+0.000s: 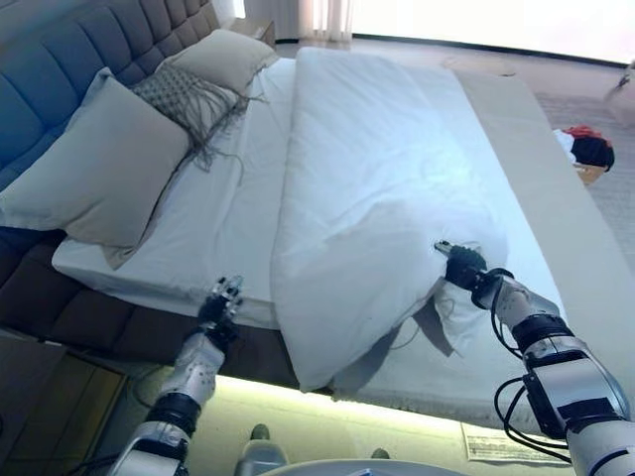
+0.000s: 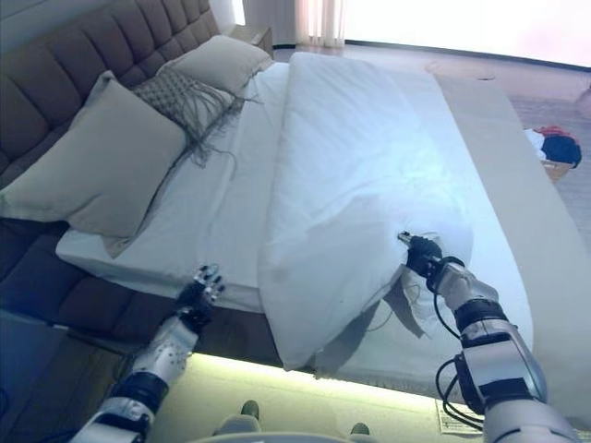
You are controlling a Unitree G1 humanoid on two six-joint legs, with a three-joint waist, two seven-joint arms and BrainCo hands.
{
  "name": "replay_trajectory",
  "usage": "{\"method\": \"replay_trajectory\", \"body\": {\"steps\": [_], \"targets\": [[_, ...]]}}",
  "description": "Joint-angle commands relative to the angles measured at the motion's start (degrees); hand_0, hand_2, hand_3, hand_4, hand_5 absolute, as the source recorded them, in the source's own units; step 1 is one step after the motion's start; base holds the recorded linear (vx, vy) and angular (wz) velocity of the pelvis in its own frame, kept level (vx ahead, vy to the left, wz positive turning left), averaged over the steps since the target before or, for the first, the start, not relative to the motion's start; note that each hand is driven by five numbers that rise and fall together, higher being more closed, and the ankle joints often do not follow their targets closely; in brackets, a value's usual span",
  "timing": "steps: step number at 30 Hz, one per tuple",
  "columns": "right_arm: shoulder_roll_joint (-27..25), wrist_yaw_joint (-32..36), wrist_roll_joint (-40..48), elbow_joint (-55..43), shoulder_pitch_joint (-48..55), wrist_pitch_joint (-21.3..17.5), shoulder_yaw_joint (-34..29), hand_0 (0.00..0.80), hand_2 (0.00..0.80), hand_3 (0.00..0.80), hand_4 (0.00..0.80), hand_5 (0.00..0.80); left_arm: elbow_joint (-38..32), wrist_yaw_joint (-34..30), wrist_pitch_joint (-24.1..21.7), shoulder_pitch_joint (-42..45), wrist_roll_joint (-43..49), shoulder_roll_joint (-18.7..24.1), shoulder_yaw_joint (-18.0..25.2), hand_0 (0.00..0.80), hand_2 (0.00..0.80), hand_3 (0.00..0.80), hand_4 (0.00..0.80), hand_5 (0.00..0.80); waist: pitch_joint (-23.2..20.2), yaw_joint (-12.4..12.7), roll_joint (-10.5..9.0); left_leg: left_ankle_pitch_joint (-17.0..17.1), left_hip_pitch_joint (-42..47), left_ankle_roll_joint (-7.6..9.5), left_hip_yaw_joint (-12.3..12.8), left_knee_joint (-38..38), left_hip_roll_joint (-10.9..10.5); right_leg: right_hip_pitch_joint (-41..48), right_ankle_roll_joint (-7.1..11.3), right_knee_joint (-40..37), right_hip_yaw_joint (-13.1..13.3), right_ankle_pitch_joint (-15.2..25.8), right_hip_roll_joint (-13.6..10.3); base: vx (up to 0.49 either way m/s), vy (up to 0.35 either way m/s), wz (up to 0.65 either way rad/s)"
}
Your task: Make the bed neatly
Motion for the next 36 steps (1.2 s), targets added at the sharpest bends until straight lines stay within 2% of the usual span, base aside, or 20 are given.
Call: {"method": "replay_trajectory", "body": {"steps": [1,4,14,20,30,36], "targets": [[-0.7,1.3,3.9,-6.2,-7.2,-3.0,0.6,0.8,0.8,0.8,0.8,0.8,2.9,-2.1,1.9,-2.6,-4.4,-0.4,-3.5,0.0,0.0,0.0,0.0,0.0,-3.0,0.9,-0.4,0.8,-1.6,-0.44,0.5,0.5,3.6,-1.9,1.18,3.2,-0.6,-1.3,-4.6,0.031,-0.05,-0.02],[0.0,0.8,4.4,-6.1,-7.3,-3.5,0.4,0.8,0.8,0.8,0.8,0.8,5.5,-3.0,5.5,-1.7,-9.1,-2.0,-3.6,0.0,0.0,0.0,0.0,0.0,-3.0,0.9,-0.78,0.6,-1.0,-0.46,0.9,0.3,3.9,-1.3,1.32,2.8,-0.6,-1.2,-4.4,0.027,-0.051,-0.01],[2.9,-1.0,9.6,-8.7,-7.6,-5.0,0.4,0.8,0.8,0.8,0.8,0.8,15.8,-6.0,23.8,3.6,-24.8,-6.9,-3.9,0.0,0.0,0.0,0.0,0.0,-2.6,0.8,-2.59,0.0,0.2,-0.65,2.5,-0.5,4.6,-0.1,1.97,1.7,-0.6,-1.1,-3.9,0.015,-0.053,-0.03],[5.8,-1.4,11.3,-13.0,-7.7,-6.2,1.4,0.8,0.8,0.8,0.8,0.8,20.3,-3.3,30.3,4.6,-34.6,-9.1,-0.8,0.0,0.0,0.0,0.0,0.0,-2.8,0.6,-4.08,-0.2,0.6,-0.91,3.3,-0.9,5.1,0.4,2.2,0.8,-0.5,-0.8,-3.4,0.017,-0.076,-0.03],[10.6,-3.5,14.5,-20.8,-7.1,-6.3,4.0,0.8,0.8,0.8,0.8,0.8,17.8,-2.3,35.7,2.8,-46.4,-10.6,-3.9,0.0,0.0,0.0,0.0,0.0,-2.6,-0.4,-5.47,-0.3,0.9,-1.22,3.9,-1.0,5.9,0.2,2.37,0.6,0.5,-0.5,-2.7,0.008,-0.069,-0.04],[13.9,-5.4,15.4,-25.8,-4.9,-5.7,5.4,0.8,0.8,0.8,0.8,0.8,16.1,-1.7,33.7,0.7,-52.0,-12.2,-4.8,0.0,0.0,0.0,0.0,0.0,-2.6,-1.8,-5.62,-0.3,1.0,-1.42,4.4,-1.0,6.3,-0.4,2.32,0.6,1.6,-0.3,-2.4,-0.003,-0.035,-0.09]]}}
